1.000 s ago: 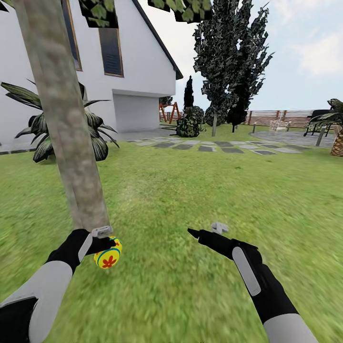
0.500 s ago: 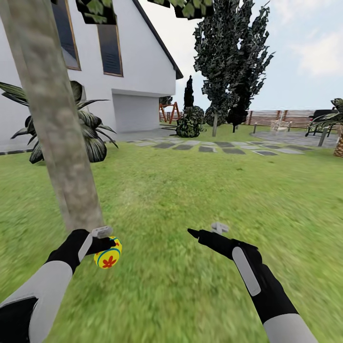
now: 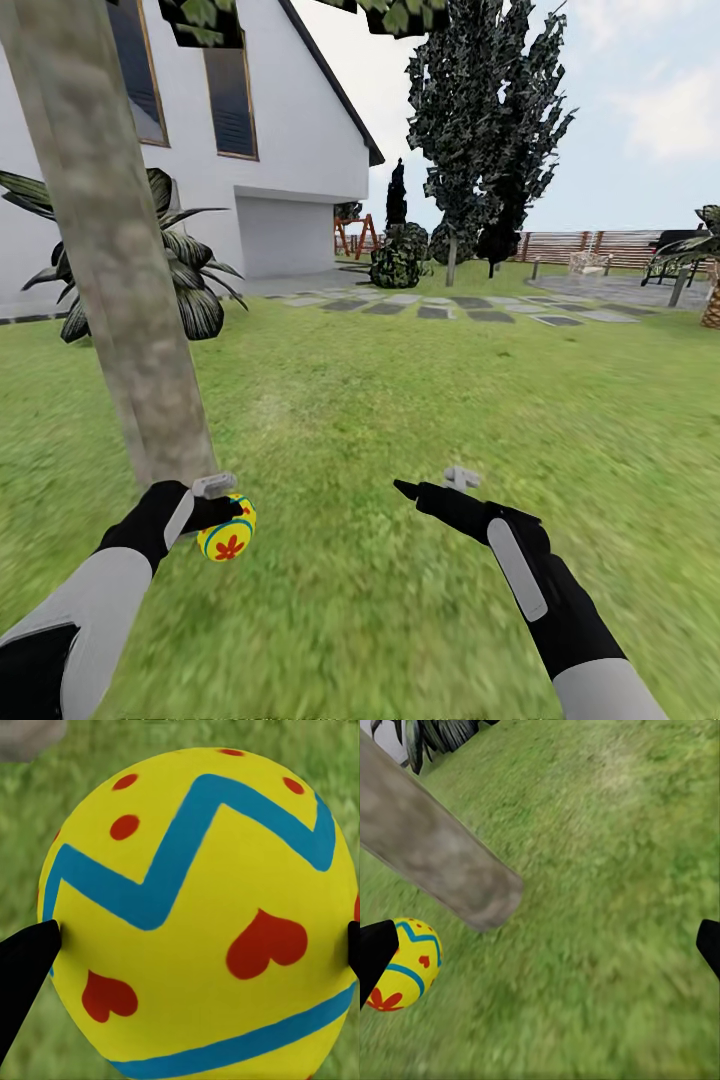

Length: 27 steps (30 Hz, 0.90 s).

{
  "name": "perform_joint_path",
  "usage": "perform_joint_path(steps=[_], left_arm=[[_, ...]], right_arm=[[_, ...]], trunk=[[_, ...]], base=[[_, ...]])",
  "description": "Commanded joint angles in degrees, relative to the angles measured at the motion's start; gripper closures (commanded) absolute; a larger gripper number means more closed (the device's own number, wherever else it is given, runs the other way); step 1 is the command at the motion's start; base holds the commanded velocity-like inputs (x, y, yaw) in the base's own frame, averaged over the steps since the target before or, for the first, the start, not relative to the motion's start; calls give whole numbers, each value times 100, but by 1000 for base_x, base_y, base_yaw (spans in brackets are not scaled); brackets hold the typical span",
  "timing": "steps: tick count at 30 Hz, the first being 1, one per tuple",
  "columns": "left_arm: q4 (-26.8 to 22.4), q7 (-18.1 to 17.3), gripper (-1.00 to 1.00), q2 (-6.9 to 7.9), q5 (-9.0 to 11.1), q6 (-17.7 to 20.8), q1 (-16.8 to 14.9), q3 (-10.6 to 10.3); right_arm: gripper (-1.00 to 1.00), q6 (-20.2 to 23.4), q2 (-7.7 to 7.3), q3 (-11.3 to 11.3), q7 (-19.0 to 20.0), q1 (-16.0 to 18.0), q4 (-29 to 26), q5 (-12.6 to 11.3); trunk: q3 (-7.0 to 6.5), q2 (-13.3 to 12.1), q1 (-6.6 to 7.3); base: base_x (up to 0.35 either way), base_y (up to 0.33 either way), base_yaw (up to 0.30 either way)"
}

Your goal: Take the three Easter eggs out of the wicker basket on the lawn in the garden, then place them on the lawn next to a single tree (choose any tree) so that all three eggs are next to the same tree and none are left in the basket.

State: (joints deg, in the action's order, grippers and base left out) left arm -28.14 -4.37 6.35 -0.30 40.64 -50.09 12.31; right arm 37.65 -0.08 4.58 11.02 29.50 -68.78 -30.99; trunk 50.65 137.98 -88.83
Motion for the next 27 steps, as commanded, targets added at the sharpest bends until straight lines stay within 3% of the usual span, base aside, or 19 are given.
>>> perform_joint_path(steps=[1,13,27], left_arm=[[-7,-26,100,-3,-5,3,-2,27],[53,-26,100,13,-12,-696,8,26],[43,6,100,11,-14,-751,8,26]], right_arm=[[-100,23,-1,-2,14,3,-4,5],[-100,23,-1,-2,14,3,-4,5],[-100,23,-1,-4,40,3,-4,5]], trunk=[[24,44,-21],[240,526,-285],[550,544,-321]], base=[[0,0,0],[0,0,0],[0,0,0]])
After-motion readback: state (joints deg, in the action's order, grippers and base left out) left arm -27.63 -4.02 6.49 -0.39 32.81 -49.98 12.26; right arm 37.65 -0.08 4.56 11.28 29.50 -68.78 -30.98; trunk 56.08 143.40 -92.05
